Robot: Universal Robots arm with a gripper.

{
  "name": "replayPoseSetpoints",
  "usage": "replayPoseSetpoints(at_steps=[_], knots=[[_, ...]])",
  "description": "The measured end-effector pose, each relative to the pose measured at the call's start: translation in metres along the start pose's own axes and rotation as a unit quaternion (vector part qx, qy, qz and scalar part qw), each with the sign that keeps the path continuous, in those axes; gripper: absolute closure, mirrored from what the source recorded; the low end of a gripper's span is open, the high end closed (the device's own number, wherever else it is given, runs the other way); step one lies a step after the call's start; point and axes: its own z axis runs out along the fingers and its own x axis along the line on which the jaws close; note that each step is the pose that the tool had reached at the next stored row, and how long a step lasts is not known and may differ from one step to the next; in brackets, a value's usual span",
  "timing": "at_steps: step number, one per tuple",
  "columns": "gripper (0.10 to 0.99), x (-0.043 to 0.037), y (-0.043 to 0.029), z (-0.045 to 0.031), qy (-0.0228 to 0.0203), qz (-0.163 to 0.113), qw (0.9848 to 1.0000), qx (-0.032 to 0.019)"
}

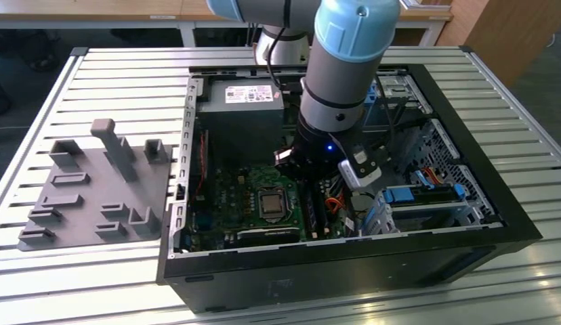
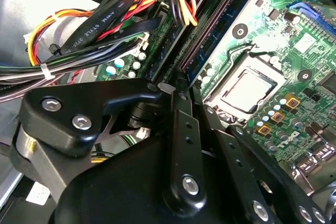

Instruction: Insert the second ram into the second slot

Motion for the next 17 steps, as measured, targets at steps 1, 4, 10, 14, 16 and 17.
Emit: replayPoseSetpoints(at_steps=[1,4,10,14,16,17], knots=[[0.945,-0.0004,-0.0001,0.0,0.0,0.001,1.0,0.0],[0.945,-0.0007,-0.0002,0.0,0.0,0.004,1.0,0.0],[0.945,-0.0008,-0.0002,0.0017,0.0,0.004,1.0,0.0001],[0.945,-0.0009,-0.0002,0.0028,0.0,0.004,1.0,0.0],[0.945,-0.0009,-0.0002,0.0027,0.0,0.004,1.0,0.0001],[0.945,-0.0008,-0.0002,0.0023,0.0,0.004,1.0,0.0]])
